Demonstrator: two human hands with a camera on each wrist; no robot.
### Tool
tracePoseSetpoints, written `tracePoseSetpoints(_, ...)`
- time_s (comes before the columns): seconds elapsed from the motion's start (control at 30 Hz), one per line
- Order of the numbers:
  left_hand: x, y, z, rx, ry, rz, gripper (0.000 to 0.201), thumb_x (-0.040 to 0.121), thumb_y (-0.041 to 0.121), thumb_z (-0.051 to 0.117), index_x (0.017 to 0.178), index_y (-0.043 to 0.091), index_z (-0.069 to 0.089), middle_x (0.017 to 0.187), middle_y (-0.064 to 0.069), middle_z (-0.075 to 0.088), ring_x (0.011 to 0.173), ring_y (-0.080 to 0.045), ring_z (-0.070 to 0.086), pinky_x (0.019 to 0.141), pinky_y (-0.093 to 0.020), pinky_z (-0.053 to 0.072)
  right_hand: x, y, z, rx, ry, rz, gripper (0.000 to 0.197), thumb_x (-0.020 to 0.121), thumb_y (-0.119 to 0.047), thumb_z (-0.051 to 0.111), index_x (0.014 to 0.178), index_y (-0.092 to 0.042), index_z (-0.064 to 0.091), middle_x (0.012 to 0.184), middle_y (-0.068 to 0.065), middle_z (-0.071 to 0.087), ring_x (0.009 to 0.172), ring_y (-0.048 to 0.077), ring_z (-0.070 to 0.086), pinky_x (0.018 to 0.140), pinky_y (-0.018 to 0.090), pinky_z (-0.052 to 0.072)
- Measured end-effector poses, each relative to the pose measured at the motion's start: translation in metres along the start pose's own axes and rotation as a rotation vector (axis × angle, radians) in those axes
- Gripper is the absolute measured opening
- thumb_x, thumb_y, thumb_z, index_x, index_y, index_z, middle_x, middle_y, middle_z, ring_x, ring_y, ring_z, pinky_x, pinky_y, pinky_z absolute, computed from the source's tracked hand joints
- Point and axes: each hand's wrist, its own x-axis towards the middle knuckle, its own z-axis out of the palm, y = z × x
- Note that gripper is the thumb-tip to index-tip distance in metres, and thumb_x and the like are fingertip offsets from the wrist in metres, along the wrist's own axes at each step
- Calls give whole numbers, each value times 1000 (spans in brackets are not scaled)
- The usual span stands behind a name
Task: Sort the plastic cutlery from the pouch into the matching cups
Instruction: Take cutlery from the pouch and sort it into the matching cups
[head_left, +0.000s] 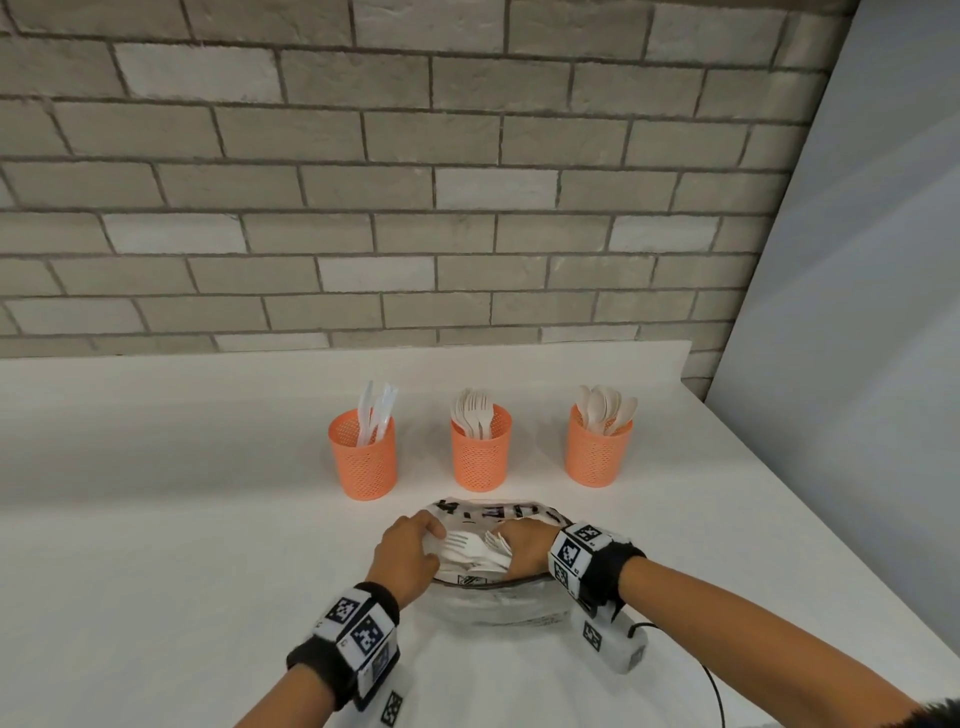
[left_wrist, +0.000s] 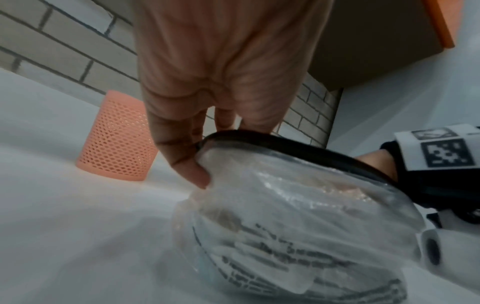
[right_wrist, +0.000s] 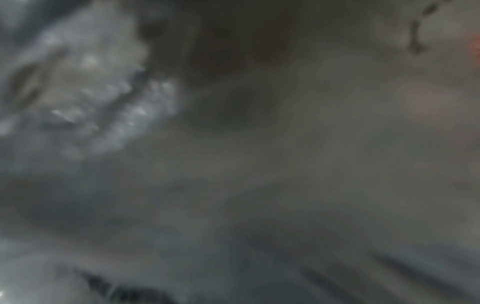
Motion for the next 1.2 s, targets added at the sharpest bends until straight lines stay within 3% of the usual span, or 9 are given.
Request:
tracePoseSetpoints(0.17,0,-7,-5,-6,31,-64,34,82,0,50,108,20,56,112,-9,53,106,-26,54,87,-28,40,-6,2,-4,13,39,9,48,91,-35,56,127,-5,47,126,17,56,115,32,53,85,28,38)
tracePoseSetpoints(0.37,3,3,-10,-152,87,-39,37,83,2,51,119,8,57,120,-9,58,102,-37,60,88,-38,50,-20,2,-10,157,88,-94,47,88,-39,60,127,-16,50,123,8,60,113,26,55,95,28,40)
tracePoseSetpoints(0.57,2,3,-2,-97,26,-22,35,87,7,48,121,9,54,116,-13,58,56,-18,57,62,-23,50,-30,-3,-16,424,242,-139,17,83,-17,64,96,-22,54,86,-1,61,73,15,58,70,25,49)
tracePoseSetpoints(0.63,1,4,-4,-45,3,-18,34,87,12,50,121,12,54,111,-13,55,71,-21,58,78,-29,51,-34,-8,-26,607,257,-205,22,85,-6,59,82,-25,49,71,-3,54,53,5,53,55,20,47)
tracePoseSetpoints(0.7,-1,7,-8,22,45,24,31,87,15,54,117,17,58,114,-11,49,98,-25,55,92,-28,43,-39,-12,-42,732,329,-236,24,86,0,55,76,-21,51,64,-2,52,47,1,52,56,21,48)
tracePoseSetpoints(0.83,-10,34,-24,-316,315,220,17,91,10,52,100,19,63,110,-4,55,100,-12,51,85,-18,39,-50,-13,-82,1028,498,-244,20,91,-9,53,72,-14,55,54,-4,54,53,5,57,69,20,50)
tracePoseSetpoints(1.0,-9,72,-29,-1075,-40,-60,28,99,24,38,109,6,58,102,-12,62,94,-22,60,81,-28,50,-58,-17,-114,1635,540,-299,19,91,-6,48,76,-18,49,44,-7,47,41,9,46,50,23,43)
tracePoseSetpoints(1.1,-5,82,-21,-1383,-301,-250,45,99,38,32,112,1,54,101,-17,60,94,-27,59,84,-35,47,-63,-25,-117,1709,576,-330,20,91,-6,47,75,-18,49,44,-6,46,40,9,45,46,20,44)
tracePoseSetpoints(1.2,-1,92,-18,-1566,-378,-348,51,99,41,31,108,-3,56,98,-21,59,91,-29,59,80,-36,53,-66,-34,-112,1627,685,-308,18,89,-3,50,76,-16,51,46,-3,48,40,10,47,46,22,45)
